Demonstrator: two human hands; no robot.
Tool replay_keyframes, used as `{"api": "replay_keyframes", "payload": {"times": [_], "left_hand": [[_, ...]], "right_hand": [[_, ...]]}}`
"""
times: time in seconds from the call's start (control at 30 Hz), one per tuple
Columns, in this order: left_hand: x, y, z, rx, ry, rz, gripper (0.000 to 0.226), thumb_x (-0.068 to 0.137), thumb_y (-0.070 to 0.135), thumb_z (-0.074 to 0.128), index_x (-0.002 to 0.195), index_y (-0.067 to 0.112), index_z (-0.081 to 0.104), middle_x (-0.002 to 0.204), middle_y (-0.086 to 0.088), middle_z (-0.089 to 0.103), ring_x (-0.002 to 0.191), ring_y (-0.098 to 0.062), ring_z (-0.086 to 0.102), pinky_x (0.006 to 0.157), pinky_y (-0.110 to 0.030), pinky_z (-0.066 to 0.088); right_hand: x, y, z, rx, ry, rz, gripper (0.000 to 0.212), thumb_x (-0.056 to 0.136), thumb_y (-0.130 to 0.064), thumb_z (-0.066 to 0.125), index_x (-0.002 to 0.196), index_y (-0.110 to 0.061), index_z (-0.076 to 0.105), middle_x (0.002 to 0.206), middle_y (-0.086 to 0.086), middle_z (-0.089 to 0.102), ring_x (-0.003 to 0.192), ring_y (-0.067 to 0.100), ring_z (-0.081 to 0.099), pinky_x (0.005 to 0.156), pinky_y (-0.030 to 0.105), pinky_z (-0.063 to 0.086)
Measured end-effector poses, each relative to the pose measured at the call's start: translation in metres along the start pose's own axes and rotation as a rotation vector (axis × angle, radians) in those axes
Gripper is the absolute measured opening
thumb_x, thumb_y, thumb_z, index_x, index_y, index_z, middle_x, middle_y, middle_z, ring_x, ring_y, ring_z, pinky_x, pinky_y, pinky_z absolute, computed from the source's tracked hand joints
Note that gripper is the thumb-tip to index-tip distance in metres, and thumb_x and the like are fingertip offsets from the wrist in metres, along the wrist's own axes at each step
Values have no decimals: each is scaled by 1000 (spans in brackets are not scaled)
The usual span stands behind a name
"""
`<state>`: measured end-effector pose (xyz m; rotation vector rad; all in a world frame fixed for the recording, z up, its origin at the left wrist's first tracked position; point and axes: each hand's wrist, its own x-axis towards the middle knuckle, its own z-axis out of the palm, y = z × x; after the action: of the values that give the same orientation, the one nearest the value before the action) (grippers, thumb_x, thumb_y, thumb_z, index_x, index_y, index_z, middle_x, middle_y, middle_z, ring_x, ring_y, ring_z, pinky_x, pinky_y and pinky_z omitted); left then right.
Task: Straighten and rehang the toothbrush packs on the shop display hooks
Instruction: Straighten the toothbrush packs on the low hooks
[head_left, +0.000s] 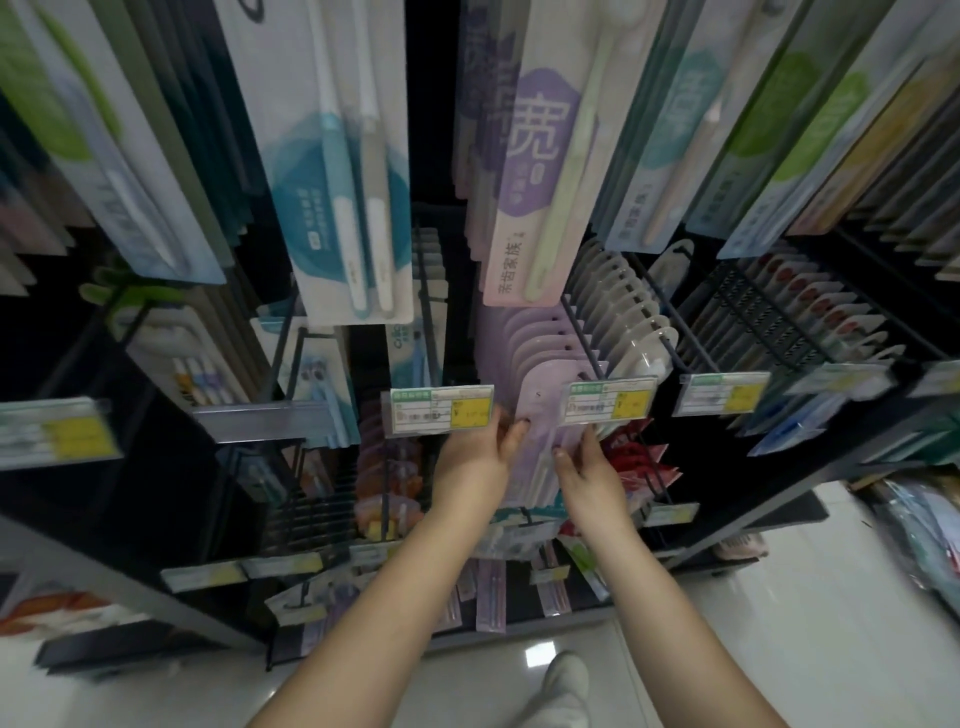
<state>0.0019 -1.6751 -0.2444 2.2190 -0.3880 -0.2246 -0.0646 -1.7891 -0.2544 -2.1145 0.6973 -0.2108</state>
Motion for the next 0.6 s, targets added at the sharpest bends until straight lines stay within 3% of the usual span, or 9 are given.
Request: {"api": "replay_keyframes", "payload": {"times": [0.2,0.33,0.4,0.53,0.6], "left_hand": [[-16,-20,-17,-45,79,57,29,93,34,50,104,9,60,97,-7,65,90,-22,61,79,-34,49],[-33,-39,-37,-80,131,34,30,93,34,51,110,10,57,96,-2,64,86,-19,61,75,-36,52],[-39,-51,-48,-81,168,21,27,93,34,50,109,13,56,91,2,63,81,-19,61,70,-37,53],[-45,-75,-70,-70,278,-28,24,94,30,49,108,12,56,92,1,63,79,-12,58,62,-20,43],[-46,-85,-80,-75,327,-43,24,94,28,50,110,10,56,94,-1,63,80,-11,55,66,-20,41]], "right_hand": [[-11,4,10,-47,-15,13,63,96,-22,45,149,-7,13,151,11,30,137,26,34,98,26,34],[-24,6,19,-26,-5,96,72,95,-22,49,148,-1,4,154,14,21,140,28,26,107,29,27],[-32,8,25,-51,51,112,72,94,-21,51,147,1,8,153,17,21,140,30,24,111,32,24],[-46,8,38,-86,215,104,65,91,-14,54,144,2,21,147,21,29,137,32,27,111,35,22],[-51,6,45,-72,280,87,60,89,-10,56,141,2,28,142,22,34,133,34,31,109,38,25]]}}
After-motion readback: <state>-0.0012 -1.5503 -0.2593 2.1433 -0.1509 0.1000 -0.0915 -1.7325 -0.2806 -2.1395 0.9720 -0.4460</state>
